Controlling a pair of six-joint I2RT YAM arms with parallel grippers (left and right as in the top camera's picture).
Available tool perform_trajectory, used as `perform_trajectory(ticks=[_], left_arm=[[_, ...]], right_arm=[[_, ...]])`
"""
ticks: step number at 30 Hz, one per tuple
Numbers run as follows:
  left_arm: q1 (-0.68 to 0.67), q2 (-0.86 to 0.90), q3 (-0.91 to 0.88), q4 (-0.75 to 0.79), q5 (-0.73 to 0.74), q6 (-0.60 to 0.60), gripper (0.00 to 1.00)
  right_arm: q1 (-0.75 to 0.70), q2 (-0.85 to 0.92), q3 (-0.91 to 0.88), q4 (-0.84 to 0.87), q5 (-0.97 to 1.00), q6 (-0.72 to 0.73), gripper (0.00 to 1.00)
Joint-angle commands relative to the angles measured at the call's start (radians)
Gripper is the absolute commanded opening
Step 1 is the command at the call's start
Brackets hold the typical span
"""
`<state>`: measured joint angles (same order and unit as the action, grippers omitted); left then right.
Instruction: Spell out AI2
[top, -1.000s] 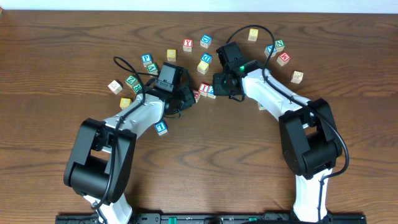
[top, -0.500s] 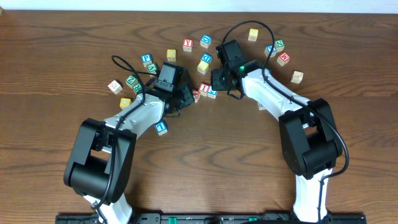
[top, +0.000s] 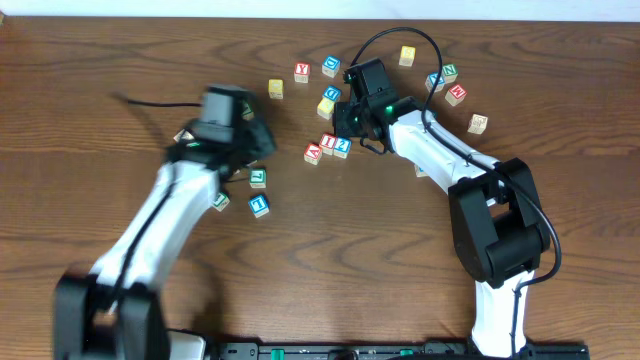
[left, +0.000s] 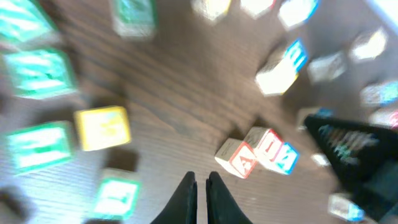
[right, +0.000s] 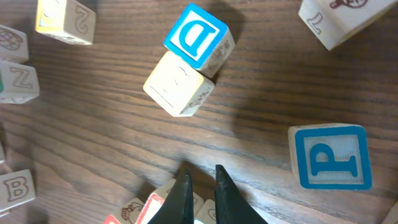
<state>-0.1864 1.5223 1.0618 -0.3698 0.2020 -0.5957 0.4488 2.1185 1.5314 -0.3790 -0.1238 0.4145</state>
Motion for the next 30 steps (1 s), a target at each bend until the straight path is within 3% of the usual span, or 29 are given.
perform_trajectory(ticks=[1,10,25,30], left_arm=[[0.053,-0.070,-0.004,-0.073,-0.012,0.026,0.07],[0.085,-0.099,-0.004,-0.211,-0.012,0.022,0.07],[0.085,-0.099,-0.004,-0.224,-0.013,0.023,0.07],[0.085,-0.098,-0.004,-0.225,-0.013,0.023,0.08]], right_arm=[[-0.003,0.020,0.056,-0.004,-0.018,0.018,0.08],[0.048,0.128,0.140,0.003,-0.020,0.060,0.03],[0.064,0.156,0.140,0.006,-0.007,0.055,0.02],[0.064,0.148,0.163,-0.006,-0.052,-0.019,0.04]])
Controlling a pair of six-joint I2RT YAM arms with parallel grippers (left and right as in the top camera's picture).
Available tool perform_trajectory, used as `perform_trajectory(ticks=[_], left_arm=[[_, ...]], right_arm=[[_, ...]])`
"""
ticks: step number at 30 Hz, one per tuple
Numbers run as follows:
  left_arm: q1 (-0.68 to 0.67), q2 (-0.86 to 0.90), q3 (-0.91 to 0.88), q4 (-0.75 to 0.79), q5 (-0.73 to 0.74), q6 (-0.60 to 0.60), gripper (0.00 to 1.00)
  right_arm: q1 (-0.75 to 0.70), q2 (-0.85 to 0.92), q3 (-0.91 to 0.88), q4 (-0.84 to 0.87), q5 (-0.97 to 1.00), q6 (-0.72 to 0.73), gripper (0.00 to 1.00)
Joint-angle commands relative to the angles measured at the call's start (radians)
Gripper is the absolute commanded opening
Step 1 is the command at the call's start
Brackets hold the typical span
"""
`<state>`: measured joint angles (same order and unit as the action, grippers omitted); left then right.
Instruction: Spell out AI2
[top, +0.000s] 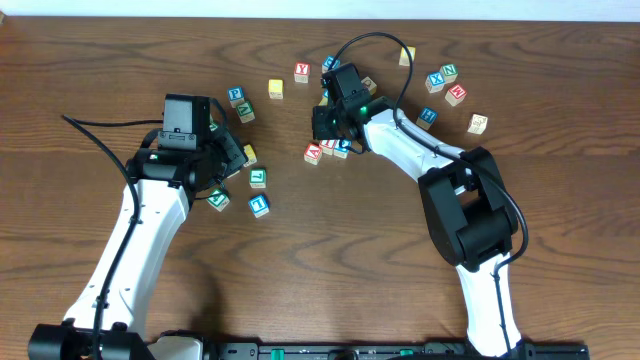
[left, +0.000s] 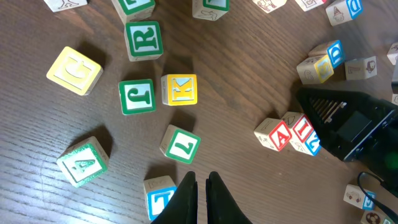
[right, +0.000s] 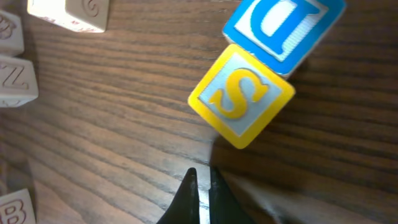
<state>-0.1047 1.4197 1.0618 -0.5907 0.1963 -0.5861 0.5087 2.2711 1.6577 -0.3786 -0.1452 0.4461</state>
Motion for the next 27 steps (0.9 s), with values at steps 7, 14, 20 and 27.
perform_trajectory(ticks=[7,14,20,27], left_arm=[[0.011,0.004,-0.004,-0.007,-0.085,0.011,0.07],[0.062,0.004,-0.004,-0.016,-0.085,-0.034,0.07],[0.122,0.004,-0.004,-0.038,-0.112,-0.052,0.07],[0.210,0.004,-0.004,-0.051,-0.122,-0.055,0.07]], right_arm=[[0.011,-0.022,0.118,-0.078,-0.066,-0.129,0.08],[0.056,-0.021,0.121,-0.097,-0.079,-0.130,0.08],[0.102,-0.021,0.121,-0.158,-0.074,-0.169,0.06],[0.117,-0.021,0.121,-0.227,-0.074,-0.229,0.06]])
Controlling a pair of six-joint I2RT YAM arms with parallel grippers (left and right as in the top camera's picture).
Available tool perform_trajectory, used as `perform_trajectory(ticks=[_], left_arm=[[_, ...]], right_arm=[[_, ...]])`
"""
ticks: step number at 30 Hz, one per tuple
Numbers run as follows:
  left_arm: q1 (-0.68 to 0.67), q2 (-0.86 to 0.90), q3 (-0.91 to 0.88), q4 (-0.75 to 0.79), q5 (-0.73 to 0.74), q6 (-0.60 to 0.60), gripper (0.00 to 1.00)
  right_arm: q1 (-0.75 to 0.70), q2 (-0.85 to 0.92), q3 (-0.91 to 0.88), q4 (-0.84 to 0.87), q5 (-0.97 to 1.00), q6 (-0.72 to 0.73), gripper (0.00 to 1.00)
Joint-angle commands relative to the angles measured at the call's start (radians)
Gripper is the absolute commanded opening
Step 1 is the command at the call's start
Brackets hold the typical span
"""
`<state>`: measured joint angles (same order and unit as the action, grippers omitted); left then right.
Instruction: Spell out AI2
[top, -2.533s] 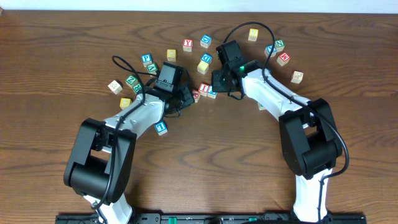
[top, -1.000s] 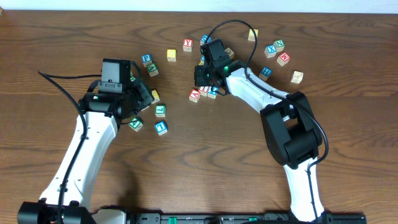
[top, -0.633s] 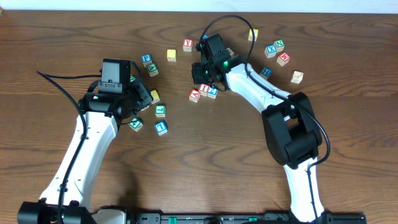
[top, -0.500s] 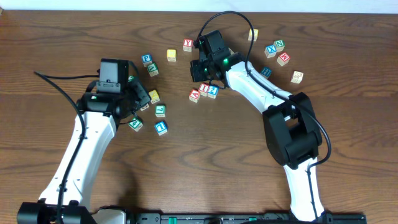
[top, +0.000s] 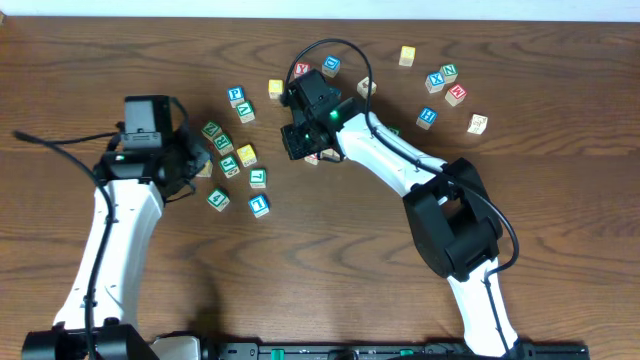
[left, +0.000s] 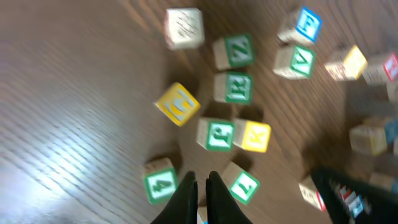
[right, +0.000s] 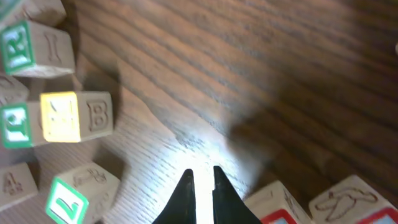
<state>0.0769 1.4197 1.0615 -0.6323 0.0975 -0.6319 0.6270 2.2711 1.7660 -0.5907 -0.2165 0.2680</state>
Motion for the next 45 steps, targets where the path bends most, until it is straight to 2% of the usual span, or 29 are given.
perform_trajectory(ticks=[1,10,21,27,31,35,41,45], left_arm=[[0.037,0.004,-0.004,-0.012,-0.024,-0.009,0.07],[0.055,0.004,-0.004,-0.027,-0.024,-0.009,0.08],[0.055,0.004,-0.004,-0.044,-0.024,-0.009,0.07],[0.055,0.004,-0.004,-0.044,-0.024,-0.009,0.07],[0.055,0.004,-0.004,-0.045,-0.024,-0.009,0.07],[0.055,0.004,-0.004,-0.045,-0.024,-0.009,0.07],[0.055,0.004,-0.004,-0.045,-0.024,-0.009,0.07],[0.055,0.004,-0.004,-0.044,-0.024,-0.009,0.07]], right_arm=[[0.000,-0.021,0.013,-0.026,-0.003,-0.061,0.06],[0.001,-0.021,0.013,-0.095,0.001,-0.128,0.07],[0.001,-0.021,0.013,-0.082,0.046,-0.135,0.06],[0.002,-0.022,0.032,-0.085,-0.007,-0.150,0.06],[-0.001,-0.028,0.077,-0.135,-0.026,-0.142,0.01],[-0.014,-0.050,0.107,-0.205,-0.022,-0.127,0.01],[-0.027,-0.057,0.089,-0.344,0.126,-0.024,0.01],[-0.023,-0.057,0.063,-0.368,0.212,-0.002,0.01]])
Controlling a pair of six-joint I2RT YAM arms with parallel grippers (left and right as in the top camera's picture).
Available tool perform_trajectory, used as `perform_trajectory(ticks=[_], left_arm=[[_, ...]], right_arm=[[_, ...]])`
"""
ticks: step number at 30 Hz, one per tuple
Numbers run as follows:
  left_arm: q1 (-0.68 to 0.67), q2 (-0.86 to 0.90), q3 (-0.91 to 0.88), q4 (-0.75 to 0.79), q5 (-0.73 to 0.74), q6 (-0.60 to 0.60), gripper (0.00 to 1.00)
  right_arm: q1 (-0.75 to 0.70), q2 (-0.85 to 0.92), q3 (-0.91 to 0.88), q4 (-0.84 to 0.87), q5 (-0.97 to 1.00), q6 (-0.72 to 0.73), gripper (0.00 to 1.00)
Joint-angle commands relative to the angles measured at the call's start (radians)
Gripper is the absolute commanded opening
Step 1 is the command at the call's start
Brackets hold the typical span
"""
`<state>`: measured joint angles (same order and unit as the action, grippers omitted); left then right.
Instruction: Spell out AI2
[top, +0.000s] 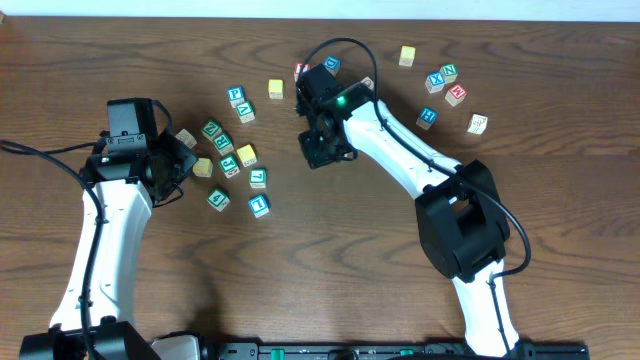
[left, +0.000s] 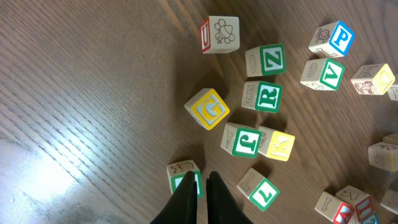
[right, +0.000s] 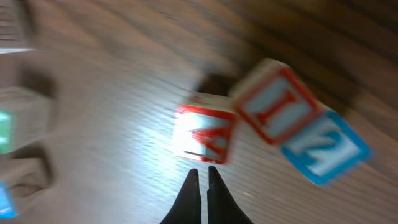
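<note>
Blurred in the right wrist view, three blocks touch in a slanted row: a red A, a red I and a blue 2. My right gripper is shut and empty, its tips just in front of the A. From overhead the right gripper covers that row. My left gripper is shut with nothing held, its tips over a green-faced block. In the overhead view the left gripper is at the left edge of the green and yellow cluster.
Loose blocks lie by the left gripper: yellow G, green R, green Z, yellow K, blue P. More blocks are scattered at the back right. A cable loops over the right arm.
My right gripper was over bare wood left of the row; now it is just in front of the A. My left gripper has shifted further left, onto the green-faced block. Both remain shut.
At first my right gripper was by the D block behind the row and my left arm was close to the row. Then the right was over the S block and the left over the green cluster. The right went left of the row, then to the A.
</note>
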<state>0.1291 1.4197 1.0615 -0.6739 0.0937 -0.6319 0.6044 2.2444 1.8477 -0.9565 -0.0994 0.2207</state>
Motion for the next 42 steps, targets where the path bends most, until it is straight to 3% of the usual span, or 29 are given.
perform_trajectory(ticks=[1,10,42], left_arm=[[0.002,0.004,-0.004,-0.003,-0.020,-0.009,0.07],[0.002,0.004,-0.004,-0.003,-0.020,-0.009,0.08],[0.002,0.005,-0.004,-0.018,-0.019,-0.009,0.07]], right_arm=[[0.003,-0.030,-0.022,0.002,0.105,0.045,0.01],[0.013,-0.026,-0.029,0.019,0.198,0.056,0.03],[0.107,-0.016,-0.077,0.112,0.115,0.056,0.04]])
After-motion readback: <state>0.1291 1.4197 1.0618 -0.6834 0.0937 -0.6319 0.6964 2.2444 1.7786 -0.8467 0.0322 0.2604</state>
